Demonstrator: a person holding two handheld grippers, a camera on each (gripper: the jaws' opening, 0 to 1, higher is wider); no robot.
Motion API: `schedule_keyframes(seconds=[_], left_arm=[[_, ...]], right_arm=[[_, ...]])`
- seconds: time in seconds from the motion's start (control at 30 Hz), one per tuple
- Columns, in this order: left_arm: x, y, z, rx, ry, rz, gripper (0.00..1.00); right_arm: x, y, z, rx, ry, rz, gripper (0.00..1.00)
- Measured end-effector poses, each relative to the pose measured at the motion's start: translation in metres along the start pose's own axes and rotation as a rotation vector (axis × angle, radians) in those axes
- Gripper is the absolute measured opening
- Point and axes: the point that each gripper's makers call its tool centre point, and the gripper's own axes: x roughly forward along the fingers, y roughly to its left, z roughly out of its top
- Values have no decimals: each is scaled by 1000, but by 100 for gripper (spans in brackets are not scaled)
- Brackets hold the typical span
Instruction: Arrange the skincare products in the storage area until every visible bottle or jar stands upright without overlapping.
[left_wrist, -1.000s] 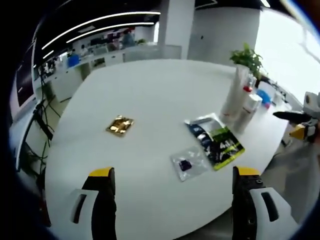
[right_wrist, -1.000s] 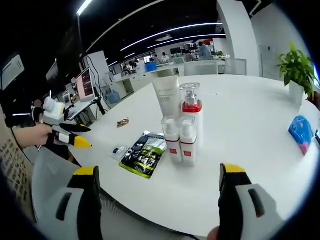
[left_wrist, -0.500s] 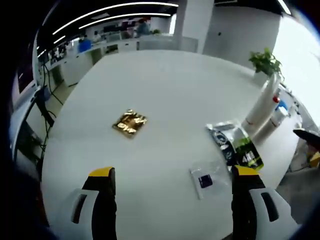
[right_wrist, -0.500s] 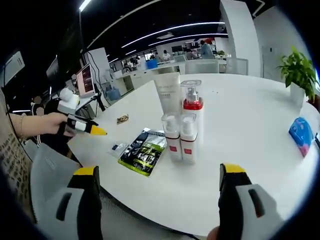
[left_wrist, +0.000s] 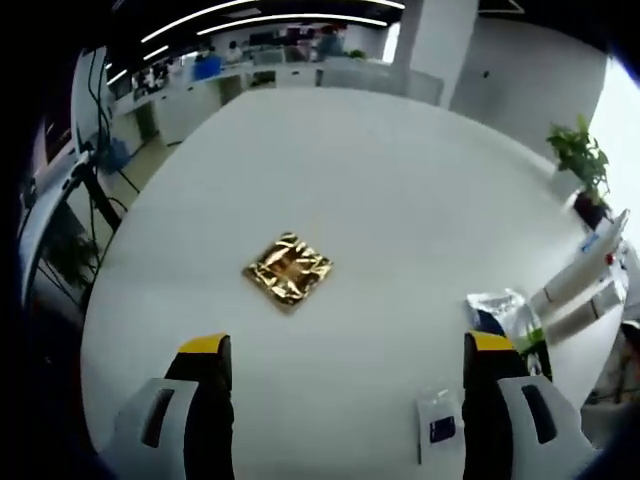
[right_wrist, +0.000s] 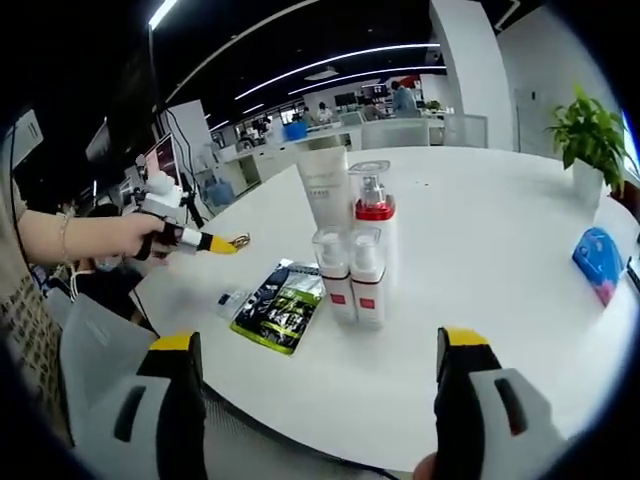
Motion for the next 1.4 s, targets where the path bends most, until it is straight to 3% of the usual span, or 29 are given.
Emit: schedule_keyframes(seconds=[0.57, 1.07, 1.4], left_arm=[[35, 21, 20, -132, 14, 132, 90], [63, 41, 32, -215, 13, 214, 78], [66, 56, 37, -144, -6, 271, 66]], right_arm=[[1, -8, -2, 39, 5, -36, 98], [2, -11, -4, 59, 19, -52, 97], [2, -13, -5, 65, 21, -60, 97]])
